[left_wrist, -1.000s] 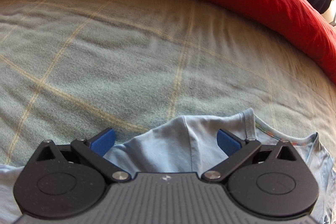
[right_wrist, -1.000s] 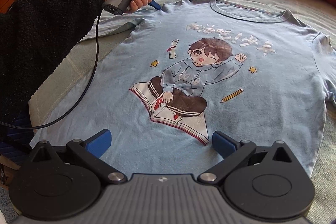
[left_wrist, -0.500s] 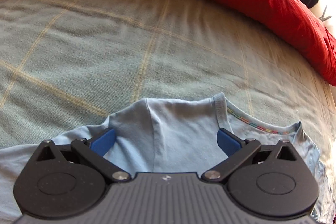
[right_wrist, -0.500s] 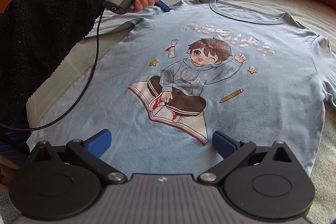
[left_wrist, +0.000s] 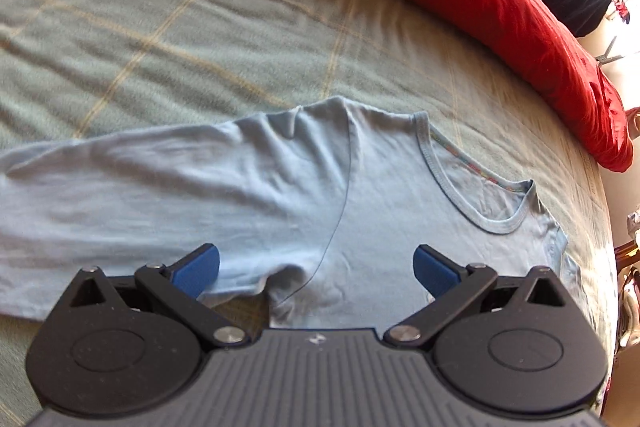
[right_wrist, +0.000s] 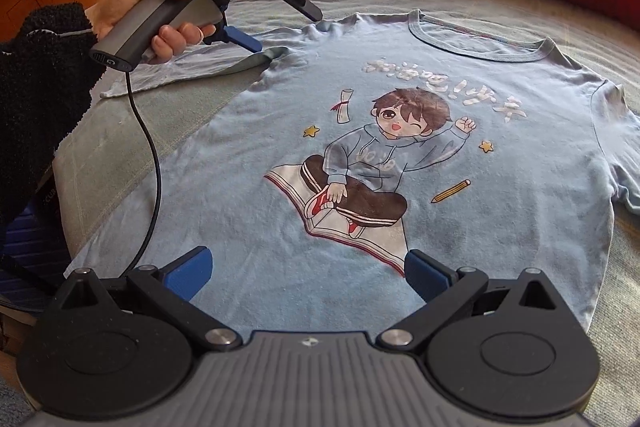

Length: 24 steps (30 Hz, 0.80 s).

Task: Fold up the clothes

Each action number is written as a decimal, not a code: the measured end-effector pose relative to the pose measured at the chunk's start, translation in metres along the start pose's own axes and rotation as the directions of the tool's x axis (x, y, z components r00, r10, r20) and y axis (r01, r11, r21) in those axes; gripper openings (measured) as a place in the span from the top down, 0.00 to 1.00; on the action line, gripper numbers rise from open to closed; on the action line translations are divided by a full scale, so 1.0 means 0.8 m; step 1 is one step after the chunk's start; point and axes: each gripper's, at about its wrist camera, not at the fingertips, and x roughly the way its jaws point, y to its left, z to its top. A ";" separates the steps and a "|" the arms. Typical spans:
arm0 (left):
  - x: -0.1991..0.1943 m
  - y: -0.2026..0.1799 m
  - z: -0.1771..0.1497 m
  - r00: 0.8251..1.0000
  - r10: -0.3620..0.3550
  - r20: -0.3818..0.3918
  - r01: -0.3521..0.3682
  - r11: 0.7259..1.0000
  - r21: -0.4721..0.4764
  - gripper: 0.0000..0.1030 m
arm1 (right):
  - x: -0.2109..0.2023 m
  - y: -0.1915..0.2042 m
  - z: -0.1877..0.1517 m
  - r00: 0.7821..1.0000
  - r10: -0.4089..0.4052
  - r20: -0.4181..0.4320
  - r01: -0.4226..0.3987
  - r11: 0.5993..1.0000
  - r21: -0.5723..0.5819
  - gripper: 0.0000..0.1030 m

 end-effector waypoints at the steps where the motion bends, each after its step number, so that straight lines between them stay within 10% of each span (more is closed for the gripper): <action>1: 0.000 0.005 -0.007 1.000 -0.008 0.001 0.008 1.000 -0.009 0.01 | 0.000 0.003 0.000 1.000 -0.004 0.001 0.004 1.000 -0.011 0.00; 13: -0.014 0.001 0.000 0.995 -0.085 0.054 0.087 0.996 -0.038 0.01 | 0.004 -0.001 -0.001 1.000 -0.019 -0.007 0.019 1.000 -0.002 0.00; 24: -0.041 0.019 -0.011 0.995 -0.003 0.101 0.005 1.000 -0.019 0.01 | 0.011 -0.007 -0.002 0.999 -0.028 -0.025 0.028 1.000 0.009 0.00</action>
